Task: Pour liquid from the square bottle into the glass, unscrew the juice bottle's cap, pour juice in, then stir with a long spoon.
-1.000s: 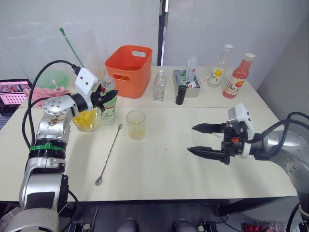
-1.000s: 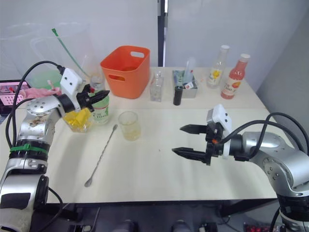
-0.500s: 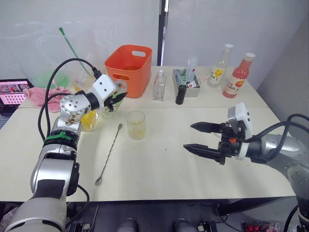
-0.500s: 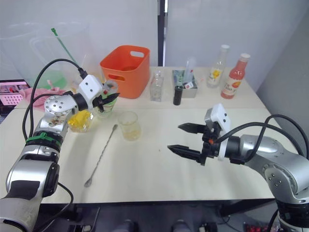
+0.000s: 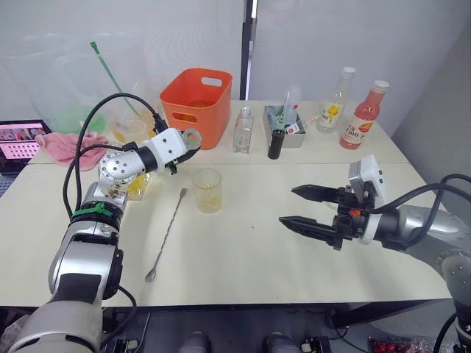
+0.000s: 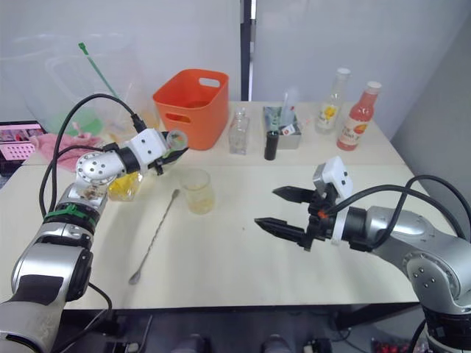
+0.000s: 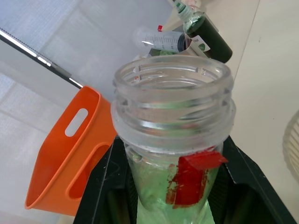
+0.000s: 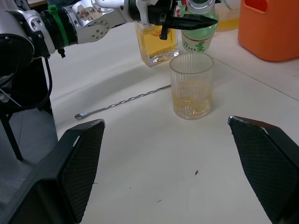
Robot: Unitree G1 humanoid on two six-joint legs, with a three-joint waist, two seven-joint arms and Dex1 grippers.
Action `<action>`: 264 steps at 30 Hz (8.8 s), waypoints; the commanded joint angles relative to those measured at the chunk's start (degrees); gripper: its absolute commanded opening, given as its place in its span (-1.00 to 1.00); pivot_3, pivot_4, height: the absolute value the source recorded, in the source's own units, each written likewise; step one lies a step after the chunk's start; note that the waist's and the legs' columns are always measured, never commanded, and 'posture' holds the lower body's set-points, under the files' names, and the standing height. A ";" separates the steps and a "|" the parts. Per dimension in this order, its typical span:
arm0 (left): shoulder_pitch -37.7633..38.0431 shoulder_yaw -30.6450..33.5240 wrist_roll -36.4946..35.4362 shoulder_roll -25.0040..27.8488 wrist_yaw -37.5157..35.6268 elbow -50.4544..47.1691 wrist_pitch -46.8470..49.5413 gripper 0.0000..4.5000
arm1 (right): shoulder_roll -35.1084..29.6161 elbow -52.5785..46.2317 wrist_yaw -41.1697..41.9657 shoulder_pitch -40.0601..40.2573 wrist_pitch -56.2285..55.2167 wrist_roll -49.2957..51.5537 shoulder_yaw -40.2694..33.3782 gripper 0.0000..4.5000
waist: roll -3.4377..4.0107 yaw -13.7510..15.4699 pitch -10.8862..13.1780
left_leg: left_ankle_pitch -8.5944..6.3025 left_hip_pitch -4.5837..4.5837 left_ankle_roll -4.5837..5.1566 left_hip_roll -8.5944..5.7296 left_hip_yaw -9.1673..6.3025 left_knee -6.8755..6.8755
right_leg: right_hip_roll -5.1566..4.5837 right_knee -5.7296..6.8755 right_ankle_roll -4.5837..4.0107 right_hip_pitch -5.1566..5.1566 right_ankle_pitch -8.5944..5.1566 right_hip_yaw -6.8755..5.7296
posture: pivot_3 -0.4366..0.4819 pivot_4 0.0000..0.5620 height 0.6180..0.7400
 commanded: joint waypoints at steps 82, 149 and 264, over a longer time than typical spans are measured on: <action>-8.26 -16.42 29.93 7.25 39.83 8.90 -20.99 -0.38 | 0.88 -1.98 -1.30 -1.15 -1.36 -0.25 0.06 0.99 | -0.03 0.08 -0.02 | 0.00 -0.02 0.00 -0.05 0.01 0.06 | -0.03 0.12 0.04 -0.02 0.03 -0.01 | -0.05 -0.47 1.00; 47.88 57.24 -47.15 12.25 8.72 -82.99 86.88 -0.38 | 8.52 23.66 31.49 -28.11 -9.39 -16.14 18.15 0.99 | -0.08 -1.43 -0.05 | 0.01 -0.12 -0.04 0.12 0.12 0.36 | 0.00 0.89 -0.10 -0.65 0.11 0.07 | -0.05 -0.47 1.00; 85.43 47.37 -44.55 8.50 -15.50 -73.40 54.90 0.98 | 1.86 28.14 24.38 1.32 -16.73 -25.93 4.87 1.00 | -0.41 -0.70 -0.27 | 0.09 0.17 -0.18 0.22 0.37 -0.03 | -0.01 0.43 -0.23 -0.42 0.15 0.03 | -0.05 -0.47 1.00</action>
